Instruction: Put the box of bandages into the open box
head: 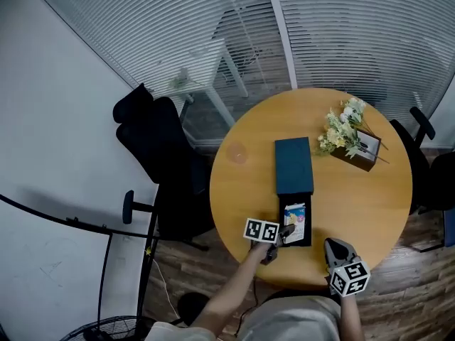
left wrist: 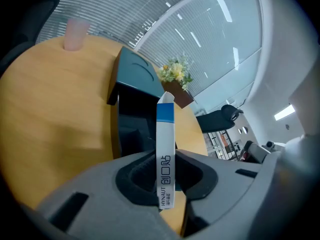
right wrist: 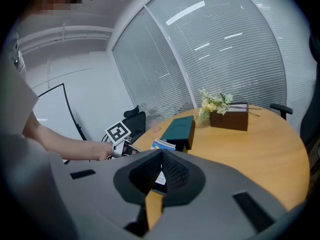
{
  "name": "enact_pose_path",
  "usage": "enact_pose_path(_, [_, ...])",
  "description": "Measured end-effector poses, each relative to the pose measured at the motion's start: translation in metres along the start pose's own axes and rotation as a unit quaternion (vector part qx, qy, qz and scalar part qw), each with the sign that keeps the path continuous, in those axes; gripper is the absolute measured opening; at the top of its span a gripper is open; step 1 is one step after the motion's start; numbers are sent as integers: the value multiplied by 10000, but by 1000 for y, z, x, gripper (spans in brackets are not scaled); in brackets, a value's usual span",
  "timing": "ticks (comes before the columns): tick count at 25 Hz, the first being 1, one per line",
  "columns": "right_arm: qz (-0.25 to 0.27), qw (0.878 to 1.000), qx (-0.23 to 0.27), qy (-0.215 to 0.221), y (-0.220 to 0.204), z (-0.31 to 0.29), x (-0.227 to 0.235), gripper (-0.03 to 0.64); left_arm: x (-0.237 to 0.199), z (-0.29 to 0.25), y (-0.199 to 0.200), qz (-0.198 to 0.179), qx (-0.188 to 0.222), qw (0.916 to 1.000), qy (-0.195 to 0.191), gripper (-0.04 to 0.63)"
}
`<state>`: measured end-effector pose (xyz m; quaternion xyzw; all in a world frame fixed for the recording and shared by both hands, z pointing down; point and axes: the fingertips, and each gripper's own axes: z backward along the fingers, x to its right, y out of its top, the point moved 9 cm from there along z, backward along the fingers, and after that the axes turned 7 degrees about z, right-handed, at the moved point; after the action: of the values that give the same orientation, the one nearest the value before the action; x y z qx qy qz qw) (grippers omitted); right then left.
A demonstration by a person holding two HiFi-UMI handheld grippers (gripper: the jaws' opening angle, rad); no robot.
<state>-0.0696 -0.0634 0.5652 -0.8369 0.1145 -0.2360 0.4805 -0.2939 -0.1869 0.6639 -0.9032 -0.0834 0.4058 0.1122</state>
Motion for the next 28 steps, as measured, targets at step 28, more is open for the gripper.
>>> enact_pose_path(28, [-426, 9990, -23, -153, -4, -7, 35, -3, 1, -26, 21, 698, -173, 9968, 358, 138])
